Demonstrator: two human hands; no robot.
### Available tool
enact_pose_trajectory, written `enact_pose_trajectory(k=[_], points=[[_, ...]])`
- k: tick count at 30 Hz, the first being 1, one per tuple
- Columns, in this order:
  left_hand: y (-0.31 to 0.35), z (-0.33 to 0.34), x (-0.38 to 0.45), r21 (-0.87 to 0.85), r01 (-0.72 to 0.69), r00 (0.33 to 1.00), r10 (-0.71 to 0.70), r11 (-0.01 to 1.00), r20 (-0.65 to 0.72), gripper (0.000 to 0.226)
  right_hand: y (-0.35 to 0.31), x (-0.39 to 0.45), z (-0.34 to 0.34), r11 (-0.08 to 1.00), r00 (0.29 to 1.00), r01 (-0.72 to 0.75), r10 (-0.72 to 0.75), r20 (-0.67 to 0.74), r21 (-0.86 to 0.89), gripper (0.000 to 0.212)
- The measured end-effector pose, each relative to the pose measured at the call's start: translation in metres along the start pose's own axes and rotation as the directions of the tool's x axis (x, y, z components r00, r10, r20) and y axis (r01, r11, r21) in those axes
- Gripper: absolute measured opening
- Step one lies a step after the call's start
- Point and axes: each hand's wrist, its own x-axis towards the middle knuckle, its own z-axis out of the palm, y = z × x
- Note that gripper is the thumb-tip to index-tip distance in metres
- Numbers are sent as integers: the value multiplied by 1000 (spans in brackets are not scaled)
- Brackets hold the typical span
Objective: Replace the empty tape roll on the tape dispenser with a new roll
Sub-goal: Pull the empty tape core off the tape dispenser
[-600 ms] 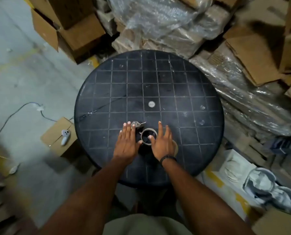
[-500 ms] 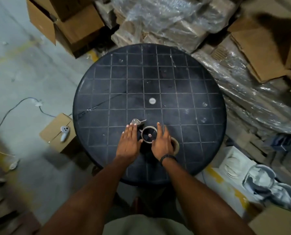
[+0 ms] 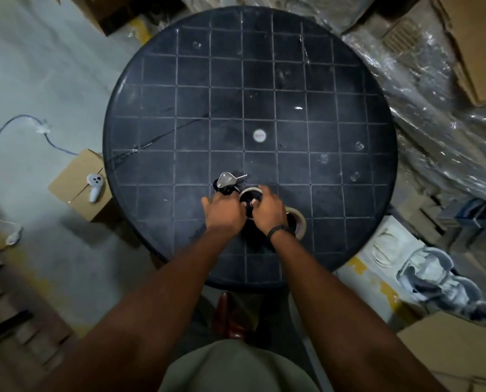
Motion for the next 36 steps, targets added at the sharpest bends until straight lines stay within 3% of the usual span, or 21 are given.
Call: enact_pose_trajectory(k=[6,10,14,17,20,23,29,33,36], points=[[-3,13,-10,6,16,1000,-16,1000,0,28,-2,-5,7,999,999,-33,32,17,30,34],[-26,24,-25,26,-29,991,32,999,-133,28,-1,-12,20,999,996,-51,50,70,10,32],[-43,25,-34,37,-99,955,106,994,-277,55,0,-19,32,996,993,-89,91,69,-29,25],[-51,21,-26,48,-204,947,210,978,-242,75,2,-13,36,992,990,-124,124,73,-14,24],[-57,22,-16,-47,-294,938,280,955,-203,79,0,-6,35,989,985,-146,147,96,-15,29],[-58,24,-13,-197,-270,947,223,943,-230,68,0,-3,32,990,983,-141,141,119,-5,32],[-51,26,-12,-260,-215,953,144,941,-267,54,3,-2,32,995,987,-86,90,135,-41,30],[-54,28,-11,-260,-242,942,162,935,-294,28,5,-9,32,997,989,-72,74,129,-24,30],[-50,26,-10,-296,-193,951,103,935,-292,19,9,-24,39,986,988,-148,144,50,75,42]])
